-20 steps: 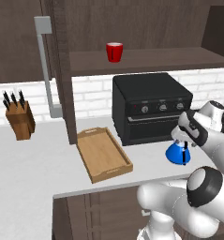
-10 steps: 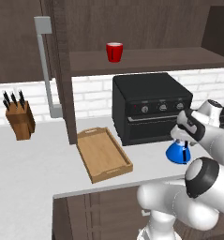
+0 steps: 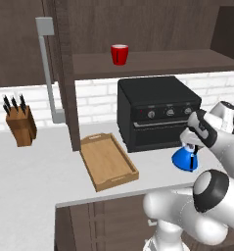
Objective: Pick the kettle from the counter and place it on the tray. Then pick the mug from the cabinet and place it on the tray. Then close the cabinet doors.
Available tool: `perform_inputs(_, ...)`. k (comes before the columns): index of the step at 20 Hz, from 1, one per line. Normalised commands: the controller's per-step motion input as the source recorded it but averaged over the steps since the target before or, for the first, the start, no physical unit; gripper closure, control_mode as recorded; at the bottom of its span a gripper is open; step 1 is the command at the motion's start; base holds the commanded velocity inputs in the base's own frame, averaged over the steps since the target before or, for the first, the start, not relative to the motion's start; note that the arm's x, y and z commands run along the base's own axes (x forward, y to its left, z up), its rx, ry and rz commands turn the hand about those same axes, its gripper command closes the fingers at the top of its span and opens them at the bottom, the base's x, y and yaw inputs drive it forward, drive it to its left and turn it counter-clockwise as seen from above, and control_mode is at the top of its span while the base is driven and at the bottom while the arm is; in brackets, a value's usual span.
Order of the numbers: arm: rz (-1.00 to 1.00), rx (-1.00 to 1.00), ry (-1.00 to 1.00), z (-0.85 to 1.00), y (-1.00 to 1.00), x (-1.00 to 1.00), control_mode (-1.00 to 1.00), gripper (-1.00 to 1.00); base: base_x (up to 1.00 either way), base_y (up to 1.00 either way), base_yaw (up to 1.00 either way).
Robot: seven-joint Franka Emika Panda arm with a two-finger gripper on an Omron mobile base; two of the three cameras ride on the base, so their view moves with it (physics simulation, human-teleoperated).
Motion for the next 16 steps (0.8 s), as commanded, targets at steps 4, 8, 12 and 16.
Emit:
perform_inputs(4, 0.14, 0.00, -0.22, 0.64, 0.52, -0.31, -1.00, 1.00, 0.00, 0.00, 0.00)
perform_inputs(8, 0.25, -0.03, -0.15, 0.37, 0.90, -0.12, -1.00, 1.00, 0.00, 0.00, 0.00)
perform_inputs(12, 0.28, -0.04, 0.00, 0.09, 0.98, 0.05, -1.00, 1.00, 0.00, 0.00, 0.00)
perform_inputs(16, 0.20, 0.00, 0.00, 0.00, 0.73, 0.23, -1.00, 1.00, 0.00, 0.00, 0.00)
